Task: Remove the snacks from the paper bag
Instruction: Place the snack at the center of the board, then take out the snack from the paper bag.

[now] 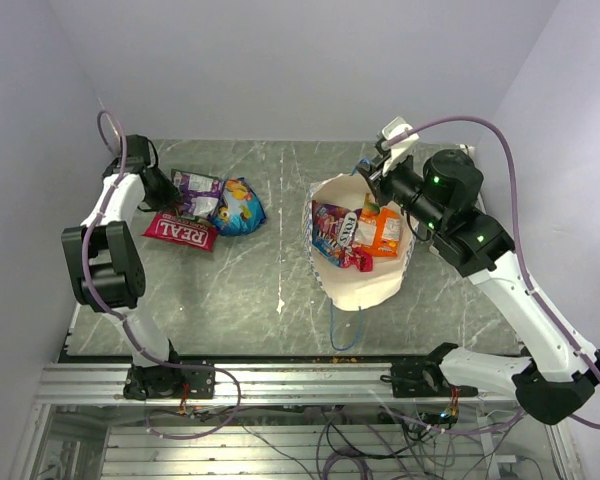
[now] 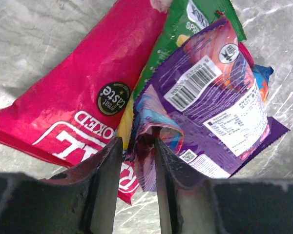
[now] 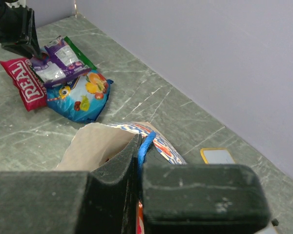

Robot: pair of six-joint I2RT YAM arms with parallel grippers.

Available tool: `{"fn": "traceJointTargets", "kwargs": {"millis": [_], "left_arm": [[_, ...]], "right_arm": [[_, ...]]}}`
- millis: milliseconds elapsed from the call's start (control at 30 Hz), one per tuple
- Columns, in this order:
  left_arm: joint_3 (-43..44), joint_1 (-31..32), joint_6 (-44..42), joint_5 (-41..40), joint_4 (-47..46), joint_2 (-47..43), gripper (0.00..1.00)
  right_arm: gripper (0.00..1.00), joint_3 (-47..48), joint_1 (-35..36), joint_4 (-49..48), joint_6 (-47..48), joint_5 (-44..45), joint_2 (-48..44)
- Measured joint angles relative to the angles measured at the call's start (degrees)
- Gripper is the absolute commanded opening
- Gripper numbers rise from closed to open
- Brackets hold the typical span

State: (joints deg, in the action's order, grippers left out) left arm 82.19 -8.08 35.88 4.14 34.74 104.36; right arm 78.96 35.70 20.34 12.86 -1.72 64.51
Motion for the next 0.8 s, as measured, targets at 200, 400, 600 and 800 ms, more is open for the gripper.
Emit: {"fn": "traceJointTargets", "kwargs": {"millis": [200, 400, 600, 800], "left_arm": [[-2.2, -0.3, 0.4, 0.2, 0.8, -5.8, 0.73], [-7.3, 3.1, 3.7, 2.0, 0.2, -19.0, 0.77], [-12.0, 16.4, 6.2, 5.6, 0.6, -27.3, 0.83], [-12.2, 25.2, 6.3, 6.8, 1.7, -35.6, 0.83]], "right_arm": [[0.00, 0.0, 0.0, -0.3, -2.0, 0.0, -0.6], [0.00, 0.0, 0.0, 0.1, -4.5, 0.0, -0.6], [0.00, -1.7, 0.0, -0.5, -7.1, 0.5, -1.7], [0.00, -2.5, 0.0, -0.8, -9.9, 0.7, -2.2]]}}
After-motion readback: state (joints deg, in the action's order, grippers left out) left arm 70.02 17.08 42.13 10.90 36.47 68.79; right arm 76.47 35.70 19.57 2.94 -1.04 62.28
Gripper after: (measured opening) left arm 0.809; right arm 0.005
